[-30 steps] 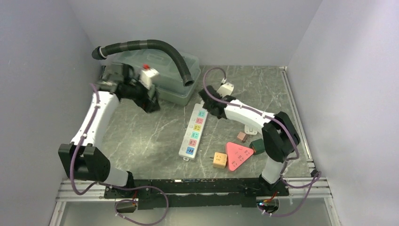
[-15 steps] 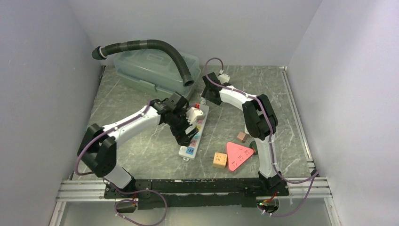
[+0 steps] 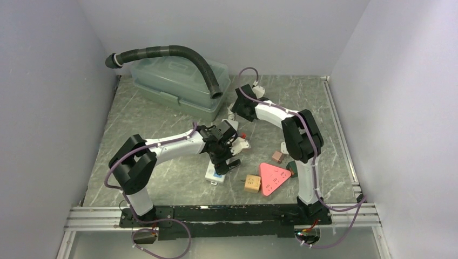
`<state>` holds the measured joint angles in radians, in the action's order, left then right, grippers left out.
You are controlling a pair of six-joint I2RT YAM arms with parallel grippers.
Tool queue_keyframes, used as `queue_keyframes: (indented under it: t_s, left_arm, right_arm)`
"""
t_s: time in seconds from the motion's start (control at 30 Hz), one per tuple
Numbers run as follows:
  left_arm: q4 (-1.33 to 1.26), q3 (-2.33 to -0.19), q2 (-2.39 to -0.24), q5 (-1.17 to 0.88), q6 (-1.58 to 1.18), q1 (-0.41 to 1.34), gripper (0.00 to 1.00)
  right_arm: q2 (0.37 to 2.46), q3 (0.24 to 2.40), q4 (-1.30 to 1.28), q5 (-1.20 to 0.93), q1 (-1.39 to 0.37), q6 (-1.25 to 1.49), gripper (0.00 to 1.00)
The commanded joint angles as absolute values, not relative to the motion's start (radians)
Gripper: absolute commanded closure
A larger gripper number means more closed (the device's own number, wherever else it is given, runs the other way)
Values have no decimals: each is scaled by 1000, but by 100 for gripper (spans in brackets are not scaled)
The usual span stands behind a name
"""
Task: Insert the plug
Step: Adjust the socket at the center of the board.
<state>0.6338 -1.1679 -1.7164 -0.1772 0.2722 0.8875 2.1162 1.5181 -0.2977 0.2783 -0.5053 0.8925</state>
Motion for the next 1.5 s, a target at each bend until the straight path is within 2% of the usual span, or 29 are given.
queue_keyframes:
  t_s: [0.0,0.2,0.4,0.53,0.8,1.03,1.27,1.47]
  left_arm:
    - [588,-1142,-1743,-129,305,892,0]
    - [597,-1054,-1725,-140,383,907,0]
    - [657,-995,-1672,-199,448,930,19]
    - [675,-948,-1616,-228,503,937,24]
    - [672,-897,-1525,-96,541,938,21]
    - [624,-868,-1522,-3,554,915,19]
    - [579,-966,-1586,-6,543,732,19]
    - [542,-1041,-1618,-3,564,654,19]
  right_arm:
    - [2026,1534,-254,272,-502,849,37]
    - [2093,1590,-239,191,-512,816,37]
    - [2140,1587,-227,156,-538,831,39]
    - [2136,1544,-236,179,-555,842,40]
    - [2017,1292,-226,326,-548,948,55]
    - [1822,1024,-270,455,-550,1101,61]
    - [1671,819,-306,536,-589,1245,58]
    - [1638,805,-332,535,-608,1256,45]
